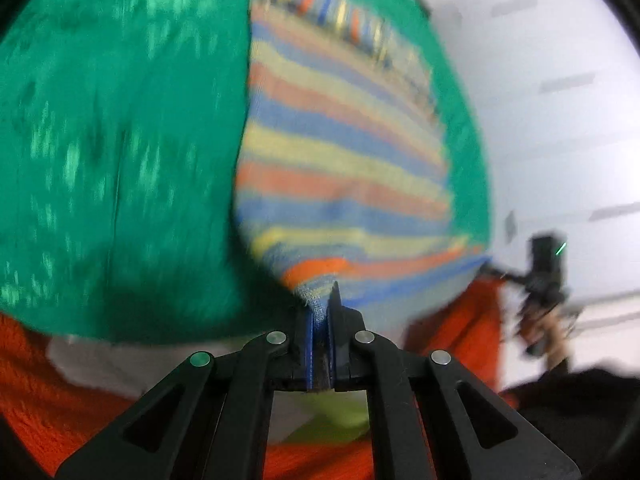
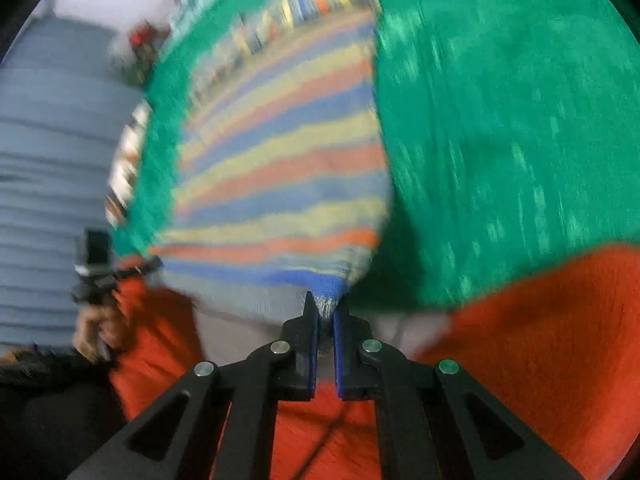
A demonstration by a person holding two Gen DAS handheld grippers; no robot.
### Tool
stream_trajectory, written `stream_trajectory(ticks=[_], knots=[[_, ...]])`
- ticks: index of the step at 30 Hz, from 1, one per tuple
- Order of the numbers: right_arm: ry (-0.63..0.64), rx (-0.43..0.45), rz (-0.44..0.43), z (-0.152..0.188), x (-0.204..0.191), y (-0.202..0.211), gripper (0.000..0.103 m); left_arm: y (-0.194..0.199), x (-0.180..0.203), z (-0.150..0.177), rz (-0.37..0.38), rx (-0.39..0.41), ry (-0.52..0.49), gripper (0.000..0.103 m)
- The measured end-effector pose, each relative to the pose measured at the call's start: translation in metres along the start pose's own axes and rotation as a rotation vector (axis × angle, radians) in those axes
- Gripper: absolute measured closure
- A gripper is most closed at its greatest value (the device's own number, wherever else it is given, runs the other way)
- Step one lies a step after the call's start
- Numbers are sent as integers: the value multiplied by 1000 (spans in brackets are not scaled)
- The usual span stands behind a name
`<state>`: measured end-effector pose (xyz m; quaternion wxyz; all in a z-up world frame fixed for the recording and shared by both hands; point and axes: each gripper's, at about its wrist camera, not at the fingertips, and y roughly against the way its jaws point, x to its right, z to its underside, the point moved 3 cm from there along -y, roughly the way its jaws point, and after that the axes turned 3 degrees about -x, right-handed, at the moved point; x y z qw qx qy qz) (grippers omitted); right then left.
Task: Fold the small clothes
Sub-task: 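Lift the hem with both grippers and fold it up over the body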
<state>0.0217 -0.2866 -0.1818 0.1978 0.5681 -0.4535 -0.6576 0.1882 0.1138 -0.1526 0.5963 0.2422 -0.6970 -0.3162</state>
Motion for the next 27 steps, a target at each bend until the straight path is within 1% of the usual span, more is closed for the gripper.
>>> stream_trajectory(ticks=[2,3,4,5,6,7,8,10,11,14,16,19,21,25,27], knots=[[-26,74,-83,-27,-4,12,97,16,6,-32,92,84,44,100],[-42,112,-120,-44,-5,17,97,21,10,-51,125,123,61,100],[-57,149,-150,-62,-6,20,97,25,12,-70,147,154,74,100],[-69,184,-177,-81,-7,23,97,27,15,-96,163,193,75,100],[-79,228,-203,-108,-6,26,97,27,16,-110,159,211,72,100],[-84,257,-218,-128,-6,27,97,27,16,-135,149,233,74,100],[-91,285,-228,-145,-6,27,97,23,14,-159,156,241,86,100],[-127,333,-250,-193,-3,22,97,12,4,-202,169,245,130,100],[-153,349,-261,-221,2,17,97,6,-1,-222,165,246,143,100],[-207,358,-250,-278,17,1,97,-18,-11,-272,135,248,185,100],[-240,348,-233,-303,26,-10,97,-30,-16,-298,123,244,213,100],[-279,321,-229,-330,37,-29,97,-45,-19,-318,100,231,214,100],[-301,306,-245,-343,43,-39,97,-54,-24,-330,83,222,213,100],[-351,301,-269,-361,59,-52,97,-63,-33,-350,73,223,229,100],[-373,298,-291,-369,65,-57,97,-68,-36,-358,70,217,247,98]])
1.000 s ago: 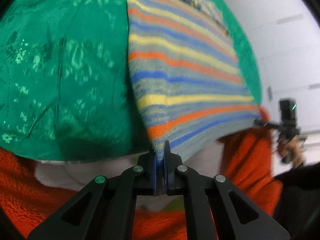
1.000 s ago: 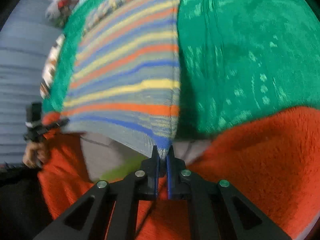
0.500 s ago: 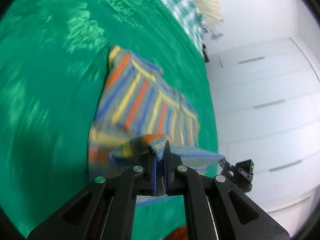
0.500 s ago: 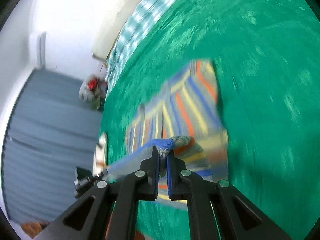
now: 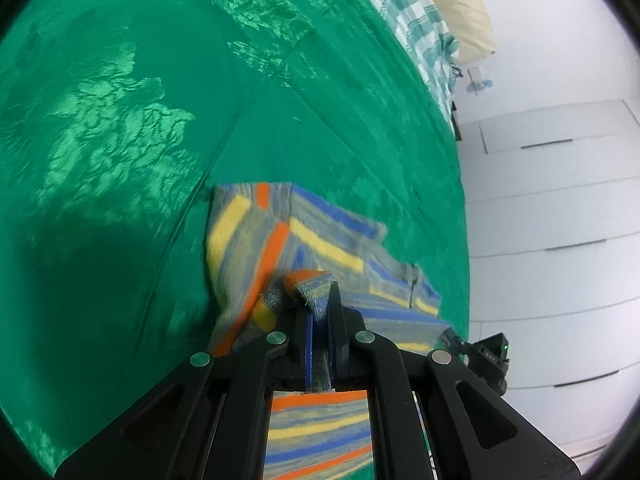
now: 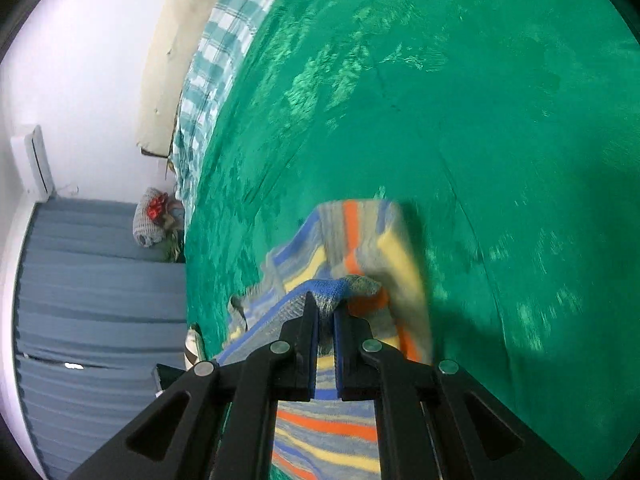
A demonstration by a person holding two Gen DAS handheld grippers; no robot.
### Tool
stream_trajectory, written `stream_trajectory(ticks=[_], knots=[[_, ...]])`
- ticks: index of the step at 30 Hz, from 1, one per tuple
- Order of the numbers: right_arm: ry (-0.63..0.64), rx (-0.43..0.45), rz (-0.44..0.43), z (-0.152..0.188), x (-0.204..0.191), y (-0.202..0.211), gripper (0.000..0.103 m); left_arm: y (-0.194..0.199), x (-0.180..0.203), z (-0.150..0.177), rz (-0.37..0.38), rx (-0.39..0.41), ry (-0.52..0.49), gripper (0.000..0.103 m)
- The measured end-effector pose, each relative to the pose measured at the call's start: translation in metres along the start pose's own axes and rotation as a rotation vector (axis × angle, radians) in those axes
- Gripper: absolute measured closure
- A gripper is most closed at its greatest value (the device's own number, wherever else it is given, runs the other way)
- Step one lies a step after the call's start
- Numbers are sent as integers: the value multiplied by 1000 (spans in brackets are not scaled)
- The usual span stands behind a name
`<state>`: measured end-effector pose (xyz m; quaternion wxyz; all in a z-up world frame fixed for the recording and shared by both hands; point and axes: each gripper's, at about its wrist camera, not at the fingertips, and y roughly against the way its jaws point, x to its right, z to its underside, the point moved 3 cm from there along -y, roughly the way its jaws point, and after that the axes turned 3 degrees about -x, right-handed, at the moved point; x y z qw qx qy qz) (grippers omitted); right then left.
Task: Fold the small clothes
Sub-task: 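Lift the hem with both grippers and fold it up over the body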
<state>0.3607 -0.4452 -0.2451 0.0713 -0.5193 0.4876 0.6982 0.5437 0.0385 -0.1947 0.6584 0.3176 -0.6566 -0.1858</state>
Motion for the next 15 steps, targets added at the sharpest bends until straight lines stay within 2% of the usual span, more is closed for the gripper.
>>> stream_trajectory(ticks=[1,2,3,4,5,6,8,11,13,15], knots=[[-17,-2,-14,-4,3,-3,96,-1,-3,0,-4,-2,20,97],[-36,3,-23,-8,5,-8,91,-4,-9,-5,-5,9,65,91],[-57,27,-40,-13,8,-10,89,-3,-14,-8,14,24,106,72],[-77,53,-51,-18,9,-11,87,0,-17,-13,42,53,150,61],[-112,90,-89,-22,11,-10,81,8,-21,-21,77,118,197,45],[-135,121,-121,-23,13,-3,74,14,-22,-25,91,158,209,38],[-148,201,-163,-27,9,9,63,26,-19,-35,95,218,199,36],[-85,277,-150,-31,-5,30,61,44,-6,-36,34,254,112,31],[27,275,-58,-30,-25,38,61,53,9,-24,-42,266,-2,28],[205,224,75,-18,-49,37,61,54,27,-5,-97,254,-158,26]])
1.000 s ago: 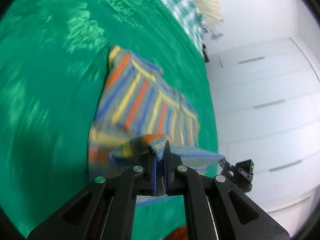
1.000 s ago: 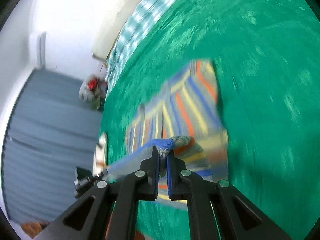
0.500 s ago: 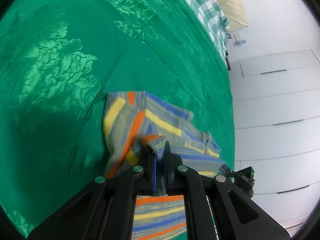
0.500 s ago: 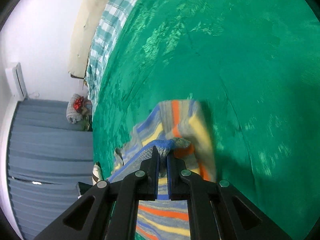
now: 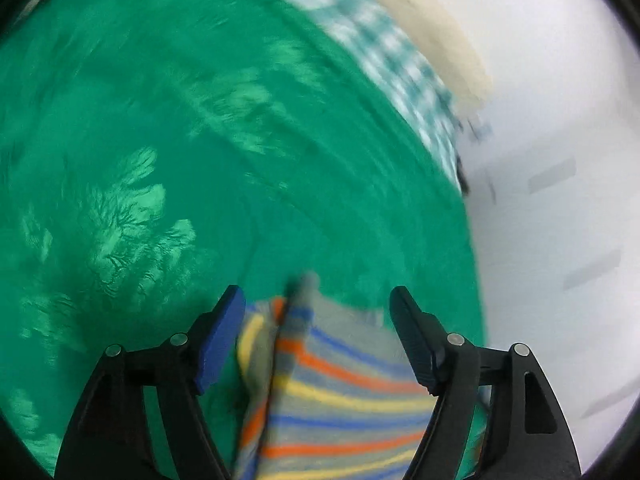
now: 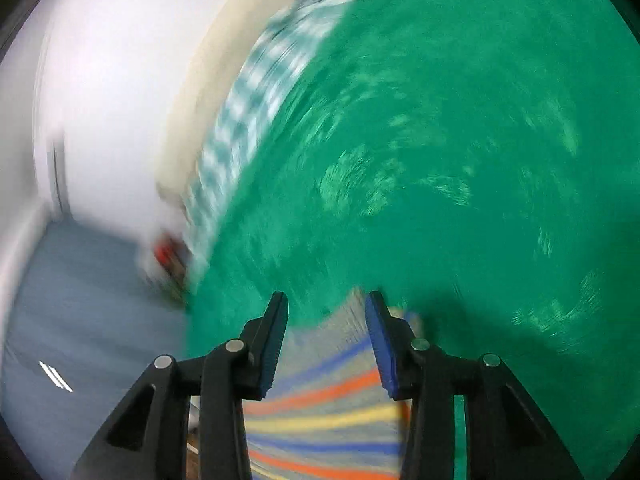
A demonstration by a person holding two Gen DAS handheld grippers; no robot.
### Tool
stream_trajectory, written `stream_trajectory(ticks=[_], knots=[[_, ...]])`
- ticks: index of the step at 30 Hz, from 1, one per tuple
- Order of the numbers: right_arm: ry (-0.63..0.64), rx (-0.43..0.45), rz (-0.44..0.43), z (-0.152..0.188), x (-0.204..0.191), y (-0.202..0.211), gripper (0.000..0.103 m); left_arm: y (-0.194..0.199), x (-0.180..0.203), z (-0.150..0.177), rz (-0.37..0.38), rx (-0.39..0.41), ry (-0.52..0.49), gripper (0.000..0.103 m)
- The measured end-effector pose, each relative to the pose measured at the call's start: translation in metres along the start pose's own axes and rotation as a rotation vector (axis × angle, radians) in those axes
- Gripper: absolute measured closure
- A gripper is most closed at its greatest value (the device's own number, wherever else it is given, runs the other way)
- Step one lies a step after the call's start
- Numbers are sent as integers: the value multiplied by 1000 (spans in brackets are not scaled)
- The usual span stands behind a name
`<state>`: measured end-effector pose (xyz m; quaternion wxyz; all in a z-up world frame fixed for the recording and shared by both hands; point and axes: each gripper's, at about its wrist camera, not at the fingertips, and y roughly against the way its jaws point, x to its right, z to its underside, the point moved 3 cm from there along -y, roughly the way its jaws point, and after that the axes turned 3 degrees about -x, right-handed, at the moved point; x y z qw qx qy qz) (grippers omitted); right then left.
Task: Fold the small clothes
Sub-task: 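Lift the hem with both grippers and fold it up over the body, then open both grippers and lift them off the folded sweater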
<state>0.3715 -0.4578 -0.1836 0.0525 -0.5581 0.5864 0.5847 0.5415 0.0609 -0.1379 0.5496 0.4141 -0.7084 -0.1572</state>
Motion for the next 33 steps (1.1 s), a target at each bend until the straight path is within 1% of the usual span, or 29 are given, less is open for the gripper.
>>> stream_trajectory(ticks=[1,2,3,5,6,7,8,9,10,11,12,13,14,16,17,18,19,20,21,22,23,24,25,26,30,31,32,33], knots=[[105,-35,38,8,-15,-2,61,4,7,11,8,-11,-76,24],[193,-66,60,18,-26,-3,61,2,19,24,20,-28,-155,21],[302,-112,76,32,-42,-8,61,0,31,37,23,-47,-227,21],[452,-190,87,61,-62,-18,61,-9,43,63,3,-85,-337,20],[513,-227,97,78,-68,-24,61,-17,43,72,-22,-99,-365,20],[544,-249,112,88,-67,-29,61,-23,37,79,-59,-118,-368,20],[585,-275,165,100,-59,-34,61,-32,24,84,-115,-147,-348,20],[611,-290,229,105,-48,-37,62,-37,9,85,-170,-169,-317,29],[624,-297,304,109,-35,-37,64,-36,-4,86,-206,-172,-286,34],[616,-282,367,109,-20,-29,69,-27,-12,86,-197,-156,-255,43],[603,-253,395,110,-14,-17,68,-16,-16,85,-197,-139,-227,33],[592,-225,438,108,-13,-7,66,-1,-17,86,-215,-106,-207,28],[589,-200,448,110,-15,5,66,8,-14,89,-209,-83,-213,24],[616,-174,361,124,-34,26,66,24,0,105,-153,-61,-256,22],[650,-178,314,137,-47,31,65,30,9,118,-129,-61,-287,19],[675,-191,272,149,-56,33,65,33,16,133,-123,-65,-323,16],[689,-212,231,160,-61,33,64,35,19,149,-134,-73,-361,16],[696,-251,192,175,-62,31,62,34,20,170,-169,-92,-414,16],[703,-286,183,190,-57,31,62,32,16,180,-201,-109,-442,16],[711,-314,202,200,-50,26,62,28,8,190,-251,-133,-463,16],[712,-343,267,211,-32,21,62,25,-4,200,-300,-158,-463,18],[702,-348,297,213,-21,19,62,28,-16,206,-327,-157,-458,19],[694,-320,291,218,-14,26,62,36,-22,211,-320,-137,-459,18],[688,-273,282,221,-9,36,62,46,-27,216,-311,-113,-466,18],[660,-236,319,219,-7,44,62,51,-25,225,-362,-126,-493,17],[658,-231,331,221,-7,47,62,46,-22,221,-370,-128,-487,16],[652,-224,340,221,-10,48,59,49,-21,220,-374,-128,-473,16],[643,-213,344,219,-12,47,53,51,-24,218,-375,-123,-456,16]])
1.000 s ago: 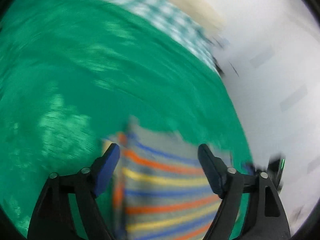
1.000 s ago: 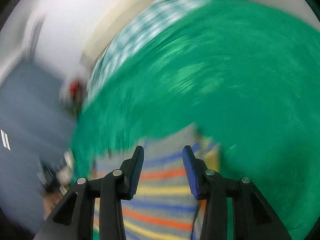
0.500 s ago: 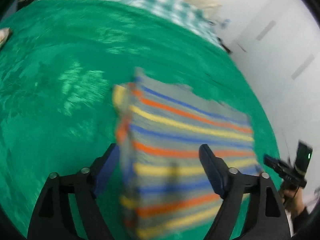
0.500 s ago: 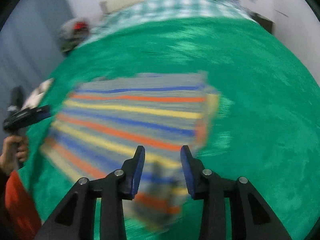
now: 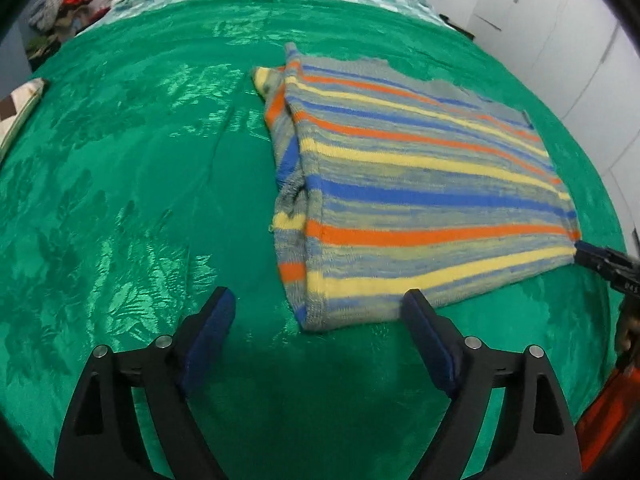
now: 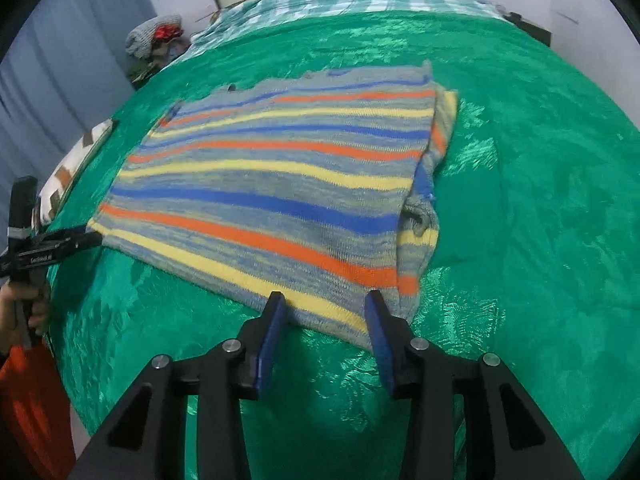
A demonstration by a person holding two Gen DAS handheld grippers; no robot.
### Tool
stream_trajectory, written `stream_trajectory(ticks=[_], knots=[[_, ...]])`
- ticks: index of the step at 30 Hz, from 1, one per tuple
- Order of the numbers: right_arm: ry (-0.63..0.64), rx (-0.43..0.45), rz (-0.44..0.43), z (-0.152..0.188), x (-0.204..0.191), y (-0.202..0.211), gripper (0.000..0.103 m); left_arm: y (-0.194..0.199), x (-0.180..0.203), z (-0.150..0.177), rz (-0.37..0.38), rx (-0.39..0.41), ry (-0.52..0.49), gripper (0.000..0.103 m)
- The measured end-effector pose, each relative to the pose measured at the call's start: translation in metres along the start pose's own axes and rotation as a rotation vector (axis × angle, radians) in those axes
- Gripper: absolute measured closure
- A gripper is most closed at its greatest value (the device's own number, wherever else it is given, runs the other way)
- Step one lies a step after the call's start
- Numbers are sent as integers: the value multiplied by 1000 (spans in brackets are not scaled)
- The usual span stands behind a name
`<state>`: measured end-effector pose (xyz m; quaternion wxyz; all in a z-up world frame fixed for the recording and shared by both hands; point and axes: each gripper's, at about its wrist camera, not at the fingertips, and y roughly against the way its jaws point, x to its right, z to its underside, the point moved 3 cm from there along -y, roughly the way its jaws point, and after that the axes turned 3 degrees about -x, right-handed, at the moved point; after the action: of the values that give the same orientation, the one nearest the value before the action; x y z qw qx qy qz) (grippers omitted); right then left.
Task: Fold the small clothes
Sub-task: 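Open both grippers and lift them off the folded sweater, then grasp the sweater's side edge with both grippers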
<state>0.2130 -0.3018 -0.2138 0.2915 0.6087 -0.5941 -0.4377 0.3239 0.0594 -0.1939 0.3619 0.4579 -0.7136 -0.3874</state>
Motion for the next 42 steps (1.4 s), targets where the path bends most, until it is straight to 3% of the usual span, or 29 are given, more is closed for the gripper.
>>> stream_trajectory(ticks=[3,4,16,34,37,42], knots=[[-47,43,5,-5,0,16,32,6,-14,-8,20,13,98,15],[-63,62,13,0,2,24,31,6,-20,-11,26,17,119,15],[-263,143,-17,36,27,52,31,20,-11,-17,-91,23,105,13],[-289,136,-36,54,31,52,31,30,15,-24,-165,48,22,13],[-275,126,-62,39,36,52,31,28,44,-26,-126,65,-40,13],[-293,129,-111,-20,71,52,28,4,162,-28,66,51,-345,13]])
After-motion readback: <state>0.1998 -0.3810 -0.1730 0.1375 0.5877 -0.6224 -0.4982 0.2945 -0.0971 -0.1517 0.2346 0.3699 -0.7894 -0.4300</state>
